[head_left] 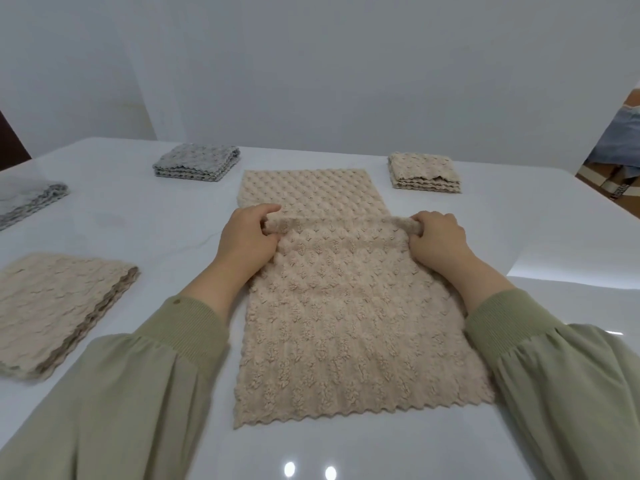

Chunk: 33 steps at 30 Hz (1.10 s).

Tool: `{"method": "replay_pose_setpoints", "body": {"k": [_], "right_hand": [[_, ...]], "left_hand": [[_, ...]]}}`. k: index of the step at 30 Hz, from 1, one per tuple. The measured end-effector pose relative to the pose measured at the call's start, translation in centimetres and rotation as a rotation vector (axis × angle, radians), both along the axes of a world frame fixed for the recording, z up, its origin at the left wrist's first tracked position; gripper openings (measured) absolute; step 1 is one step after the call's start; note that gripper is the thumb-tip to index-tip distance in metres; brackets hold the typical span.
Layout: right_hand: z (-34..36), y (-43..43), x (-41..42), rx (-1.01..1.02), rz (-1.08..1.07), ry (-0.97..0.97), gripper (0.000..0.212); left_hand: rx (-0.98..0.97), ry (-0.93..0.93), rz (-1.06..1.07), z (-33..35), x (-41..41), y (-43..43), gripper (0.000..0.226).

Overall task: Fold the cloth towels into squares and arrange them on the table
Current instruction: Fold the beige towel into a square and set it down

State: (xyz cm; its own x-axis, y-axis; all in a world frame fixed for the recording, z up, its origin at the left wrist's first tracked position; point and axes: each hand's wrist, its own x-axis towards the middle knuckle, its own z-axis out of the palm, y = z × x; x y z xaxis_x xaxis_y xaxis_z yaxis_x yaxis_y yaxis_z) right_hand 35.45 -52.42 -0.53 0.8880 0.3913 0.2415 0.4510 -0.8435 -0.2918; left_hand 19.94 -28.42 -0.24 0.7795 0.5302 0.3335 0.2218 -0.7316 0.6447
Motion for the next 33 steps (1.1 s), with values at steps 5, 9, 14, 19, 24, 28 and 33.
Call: {"method": "replay_pose_setpoints", "body": {"k": [5, 9, 14, 19, 24, 28, 33], "right_hand": [[0.2, -0.9, -0.2, 0.249, -0.085, 0.013, 0.019], [1.7, -1.2, -0.5, 0.355, -0.160, 0.012, 0.034], [3.6, -1.2, -0.3, 0.524, -0.166, 0.232, 0.034], [4.3, -1.0, -1.5, 0.951, -0.030, 0.607, 0.017], [5.7, -0.4, -1.5, 1.320, 0.143, 0.260, 0.026], [2.6, 0.2, -2.9, 1.213, -0.005, 0.255, 0.026], [1.5, -0.8, -3.4, 0.998, -0.096, 0.082, 0.016]], "left_hand": [[-0.108, -0.097, 0.078, 0.5, -0.5, 0.1, 0.020], [-0.181, -0.181, 0.127, 1.1, -1.0, 0.4, 0.044], [-0.554, -0.246, 0.089, 1.9, -1.1, 0.4, 0.022], [-0.757, -0.392, 0.056, 2.4, -1.2, -0.7, 0.020], [-0.598, -0.597, -0.097, 3.6, -1.4, -0.4, 0.023], [-0.883, -0.511, -0.013, 2.6, -1.4, -1.0, 0.015], [-1.004, -0.403, 0.074, 1.9, -2.3, -1.2, 0.006]]}}
